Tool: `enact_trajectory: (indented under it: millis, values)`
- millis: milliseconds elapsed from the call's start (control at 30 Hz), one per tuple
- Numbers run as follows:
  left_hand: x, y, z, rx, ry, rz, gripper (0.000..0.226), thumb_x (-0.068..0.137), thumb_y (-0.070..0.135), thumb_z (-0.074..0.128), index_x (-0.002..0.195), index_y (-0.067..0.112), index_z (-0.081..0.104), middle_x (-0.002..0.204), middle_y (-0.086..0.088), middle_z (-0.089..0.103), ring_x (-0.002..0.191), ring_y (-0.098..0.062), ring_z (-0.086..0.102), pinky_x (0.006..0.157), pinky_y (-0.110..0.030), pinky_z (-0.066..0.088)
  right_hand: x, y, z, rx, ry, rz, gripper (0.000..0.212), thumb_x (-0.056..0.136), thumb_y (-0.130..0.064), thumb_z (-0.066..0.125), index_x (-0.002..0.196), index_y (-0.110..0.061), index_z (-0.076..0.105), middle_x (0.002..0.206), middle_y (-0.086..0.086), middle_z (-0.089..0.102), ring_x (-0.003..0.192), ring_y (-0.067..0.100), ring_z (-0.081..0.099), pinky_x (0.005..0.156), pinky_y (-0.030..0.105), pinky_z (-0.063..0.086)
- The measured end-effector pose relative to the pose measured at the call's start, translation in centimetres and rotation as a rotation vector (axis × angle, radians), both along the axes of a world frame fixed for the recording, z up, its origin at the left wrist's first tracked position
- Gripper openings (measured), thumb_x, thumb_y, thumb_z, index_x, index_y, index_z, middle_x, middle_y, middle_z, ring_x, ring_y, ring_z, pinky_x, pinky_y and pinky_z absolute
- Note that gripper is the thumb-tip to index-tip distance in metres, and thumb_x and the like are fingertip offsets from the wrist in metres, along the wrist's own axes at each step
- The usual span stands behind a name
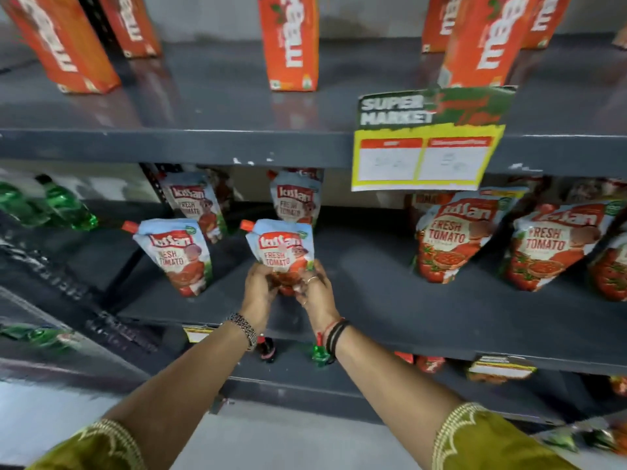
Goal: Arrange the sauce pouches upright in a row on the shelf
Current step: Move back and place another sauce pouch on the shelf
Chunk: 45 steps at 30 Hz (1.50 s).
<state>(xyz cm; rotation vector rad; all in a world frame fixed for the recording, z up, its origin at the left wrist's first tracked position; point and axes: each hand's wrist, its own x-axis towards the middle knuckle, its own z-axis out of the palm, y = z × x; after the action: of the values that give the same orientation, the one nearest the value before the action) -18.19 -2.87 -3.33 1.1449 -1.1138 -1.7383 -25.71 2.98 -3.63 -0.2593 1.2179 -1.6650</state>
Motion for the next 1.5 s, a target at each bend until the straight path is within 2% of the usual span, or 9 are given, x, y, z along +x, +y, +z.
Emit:
enact_trajectory:
  millis: [100, 200, 333, 500, 667, 800, 967, 1100, 1500]
  values:
    - [0.0, -1.1, 0.1, -0.027, 0.070, -0.072, 0.020, 0.083, 0.016, 0.045, 0.089, 0.016, 0.063, 0.081, 0.002, 0.072, 0.073, -0.010, 0.067, 0.059, -0.018, 0.055, 0.6, -1.4, 0.7, -0.014, -0.044, -0.104, 0.040, 0.089, -0.004, 0.042, 0.129, -0.007, 0.049, 0.109, 0.020, 0.064, 0.077, 0.014, 0.067, 0.056, 0.021, 0.056]
    - [-0.5, -2.3, -0.2, -0.030, 0.122, -0.103, 0.021, 0.085, 0.017, 0.042, 0.088, 0.020, 0.063, 0.069, 0.010, 0.074, 0.064, 0.000, 0.068, 0.057, -0.015, 0.054, 0.1, -2.8, 0.7, -0.017, -0.035, -0.144, 0.040, 0.090, -0.005, 0.041, 0.130, -0.008, 0.049, 0.118, 0.024, 0.062, 0.088, 0.024, 0.063, 0.056, 0.021, 0.058]
    - [-1.2, -3.4, -0.2, -0.047, 0.108, -0.123, 0.028, 0.075, 0.022, 0.044, 0.099, 0.017, 0.059, 0.089, 0.000, 0.067, 0.079, -0.014, 0.062, 0.064, -0.022, 0.053, -0.7, -4.2, 0.8, 0.009, -0.031, -0.212, 0.042, 0.091, -0.002, 0.037, 0.132, -0.009, 0.046, 0.095, 0.008, 0.061, 0.074, 0.012, 0.057, 0.046, 0.014, 0.050]
    - [-1.3, -3.5, -0.7, -0.019, 0.124, -0.106, 0.037, 0.079, 0.017, 0.041, 0.113, 0.014, 0.056, 0.107, -0.007, 0.062, 0.101, -0.022, 0.056, 0.085, -0.033, 0.048, -0.6, -4.4, 0.7, 0.070, 0.033, -0.202, 0.037, 0.092, -0.005, 0.036, 0.125, -0.017, 0.046, 0.112, 0.009, 0.058, 0.100, 0.020, 0.058, 0.067, 0.021, 0.050]
    - [1.1, -3.0, -1.7, 0.088, 0.022, 0.056, 0.044, 0.094, 0.013, 0.039, 0.138, 0.011, 0.041, 0.141, -0.012, 0.046, 0.131, -0.028, 0.044, 0.111, -0.040, 0.036, 1.6, -4.3, -1.9, 0.285, 0.276, -0.277, 0.019, 0.085, -0.003, 0.042, 0.092, -0.019, 0.050, 0.089, 0.001, 0.059, 0.099, 0.026, 0.056, 0.096, 0.044, 0.046]
    - [5.5, -2.2, -3.2, -0.082, -0.150, 0.267, 0.029, 0.093, 0.002, 0.041, 0.119, 0.002, 0.053, 0.129, -0.020, 0.049, 0.116, -0.031, 0.050, 0.111, -0.041, 0.035, 5.6, -4.7, -2.1, 0.287, 0.383, -0.136, 0.040, 0.079, 0.004, 0.044, 0.116, -0.008, 0.054, 0.108, 0.010, 0.061, 0.098, 0.022, 0.053, 0.098, 0.043, 0.043]
    - [11.4, -4.2, -2.6, -0.113, -0.272, 0.526, 0.041, 0.094, 0.013, 0.042, 0.133, 0.000, 0.040, 0.141, -0.021, 0.026, 0.121, -0.017, 0.037, 0.097, -0.012, 0.027, 10.9, -7.9, -0.9, 0.158, 0.152, 0.097, 0.054, 0.087, 0.002, 0.047, 0.138, -0.012, 0.036, 0.122, 0.007, 0.055, 0.103, 0.019, 0.054, 0.094, 0.037, 0.043]
    - [14.1, -7.8, -2.3, 0.060, -0.188, 0.418, 0.048, 0.089, 0.045, 0.037, 0.131, 0.022, 0.045, 0.140, -0.010, 0.041, 0.127, -0.026, 0.047, 0.106, -0.040, 0.040, 13.8, -9.9, 1.0, 0.051, -0.047, 0.180, 0.062, 0.091, -0.007, 0.042, 0.146, -0.024, 0.019, 0.142, 0.017, 0.046, 0.124, 0.031, 0.050, 0.080, 0.031, 0.045]
    - [13.4, -11.4, -1.0, 0.062, 0.082, 0.160, 0.052, 0.096, 0.044, 0.026, 0.130, 0.014, 0.051, 0.108, -0.002, 0.064, 0.094, -0.011, 0.062, 0.077, -0.024, 0.051, 13.9, -14.1, 2.7, 0.013, 0.031, 0.102, 0.042, 0.093, -0.011, 0.035, 0.135, -0.016, 0.043, 0.136, 0.017, 0.053, 0.109, 0.027, 0.057, 0.063, 0.023, 0.051]
